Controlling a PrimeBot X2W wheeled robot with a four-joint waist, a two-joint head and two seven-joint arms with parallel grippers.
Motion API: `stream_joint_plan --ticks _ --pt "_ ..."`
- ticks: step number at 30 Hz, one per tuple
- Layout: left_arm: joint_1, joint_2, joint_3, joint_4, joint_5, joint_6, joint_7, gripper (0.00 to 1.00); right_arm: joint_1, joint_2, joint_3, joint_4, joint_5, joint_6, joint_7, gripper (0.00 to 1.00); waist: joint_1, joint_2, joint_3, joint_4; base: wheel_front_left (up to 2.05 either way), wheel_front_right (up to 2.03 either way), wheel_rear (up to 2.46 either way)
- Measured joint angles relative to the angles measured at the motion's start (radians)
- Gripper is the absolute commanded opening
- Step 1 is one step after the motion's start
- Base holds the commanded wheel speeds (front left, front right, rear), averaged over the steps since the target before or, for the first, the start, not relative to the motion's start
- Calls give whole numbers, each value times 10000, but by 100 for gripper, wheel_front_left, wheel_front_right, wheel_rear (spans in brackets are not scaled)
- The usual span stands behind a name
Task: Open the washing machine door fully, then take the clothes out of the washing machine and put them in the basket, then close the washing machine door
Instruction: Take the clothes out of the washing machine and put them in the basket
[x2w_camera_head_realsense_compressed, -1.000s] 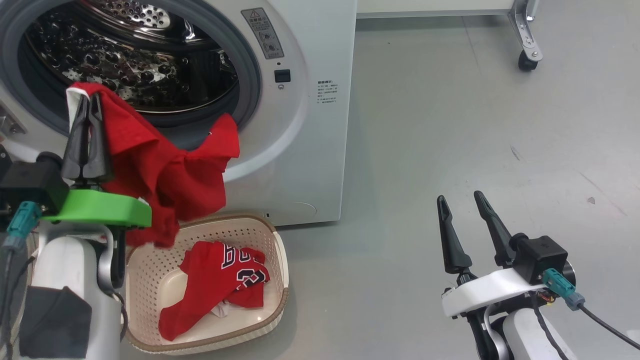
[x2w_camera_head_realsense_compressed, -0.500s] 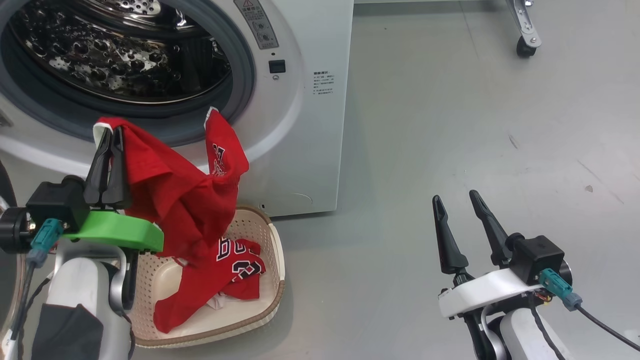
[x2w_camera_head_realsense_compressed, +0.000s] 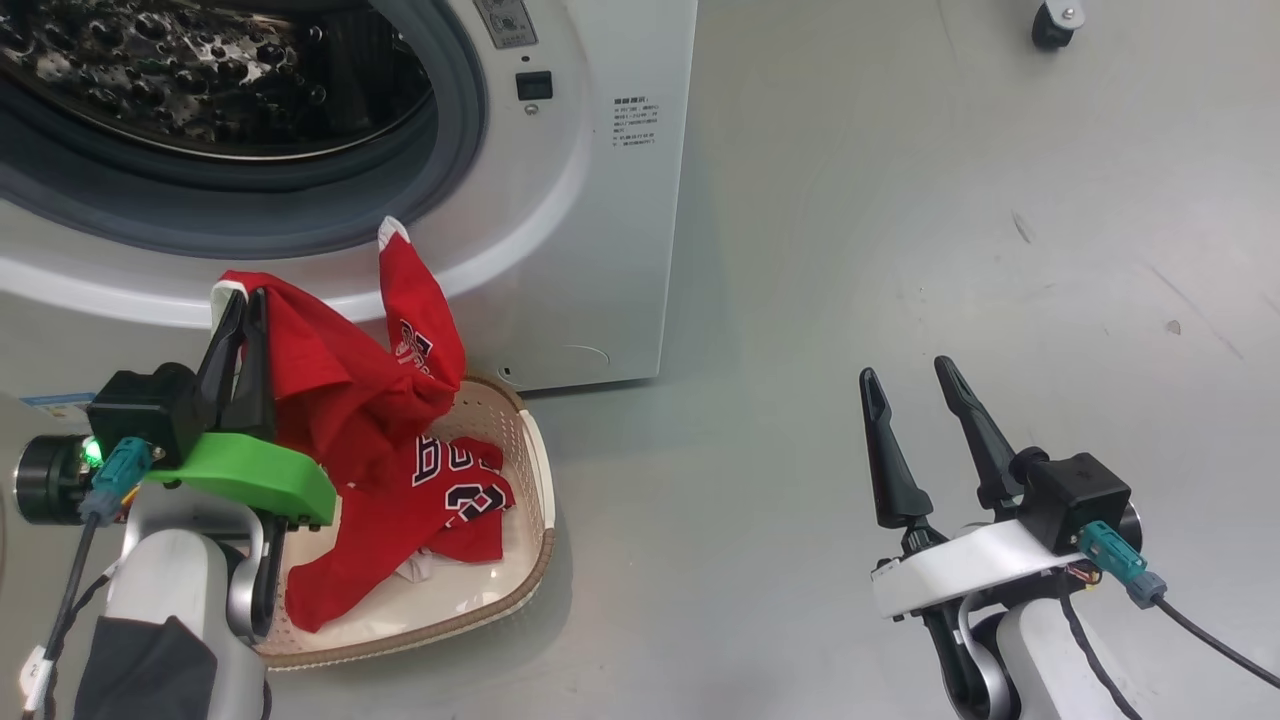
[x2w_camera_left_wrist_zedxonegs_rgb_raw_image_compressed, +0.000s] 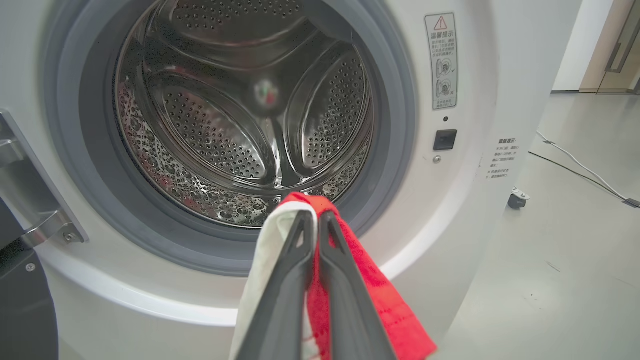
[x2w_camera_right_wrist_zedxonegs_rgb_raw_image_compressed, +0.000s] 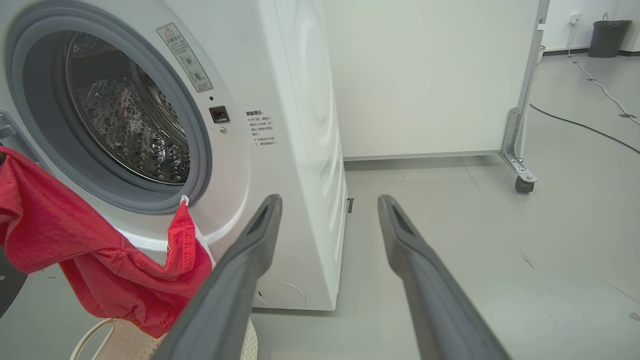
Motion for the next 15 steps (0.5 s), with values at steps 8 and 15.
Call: stream_joint_plan --ticks 8,15 --pt "2 65 -19 343 56 0 284 0 -184 0 90 -123 0 -8 0 100 0 0 552 -156 0 0 0" --pt "-19 117 -150 709 102 -2 499 0 -500 0 125 -242 46 -84 0 100 0 0 1132 -379 0 0 0"
